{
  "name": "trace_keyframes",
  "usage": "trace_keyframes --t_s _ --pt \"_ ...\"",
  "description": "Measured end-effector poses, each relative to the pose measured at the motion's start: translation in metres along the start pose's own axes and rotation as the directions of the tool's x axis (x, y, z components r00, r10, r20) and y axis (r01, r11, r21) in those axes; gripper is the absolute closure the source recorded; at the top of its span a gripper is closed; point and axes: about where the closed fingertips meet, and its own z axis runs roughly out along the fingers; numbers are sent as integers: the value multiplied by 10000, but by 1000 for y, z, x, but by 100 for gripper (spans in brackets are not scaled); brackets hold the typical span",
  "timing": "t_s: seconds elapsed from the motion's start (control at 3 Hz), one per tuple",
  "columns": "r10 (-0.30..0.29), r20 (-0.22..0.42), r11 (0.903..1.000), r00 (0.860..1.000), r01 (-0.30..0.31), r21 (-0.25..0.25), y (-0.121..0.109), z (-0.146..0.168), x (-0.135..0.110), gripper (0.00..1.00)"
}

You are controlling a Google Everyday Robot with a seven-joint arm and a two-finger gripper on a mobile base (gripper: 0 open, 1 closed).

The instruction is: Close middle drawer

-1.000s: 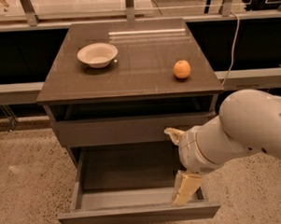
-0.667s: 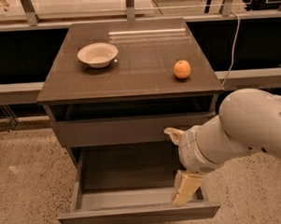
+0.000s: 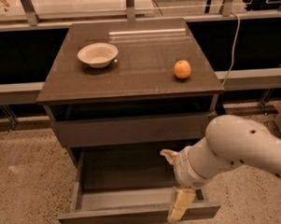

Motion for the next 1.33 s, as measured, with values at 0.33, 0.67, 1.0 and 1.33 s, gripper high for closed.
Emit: trace_keyframes --t_s 0.33,0.67,1.0,1.33 --pt "153 311 9998 9994 -158 141 17 58 31 0" --pt "271 234 9971 9994 -287 699 17 123 65 0" --pt "260 280 9938 9993 -289 1070 6 160 77 0" --pt "354 150 9913 9993 -371 1266 -2 191 90 8"
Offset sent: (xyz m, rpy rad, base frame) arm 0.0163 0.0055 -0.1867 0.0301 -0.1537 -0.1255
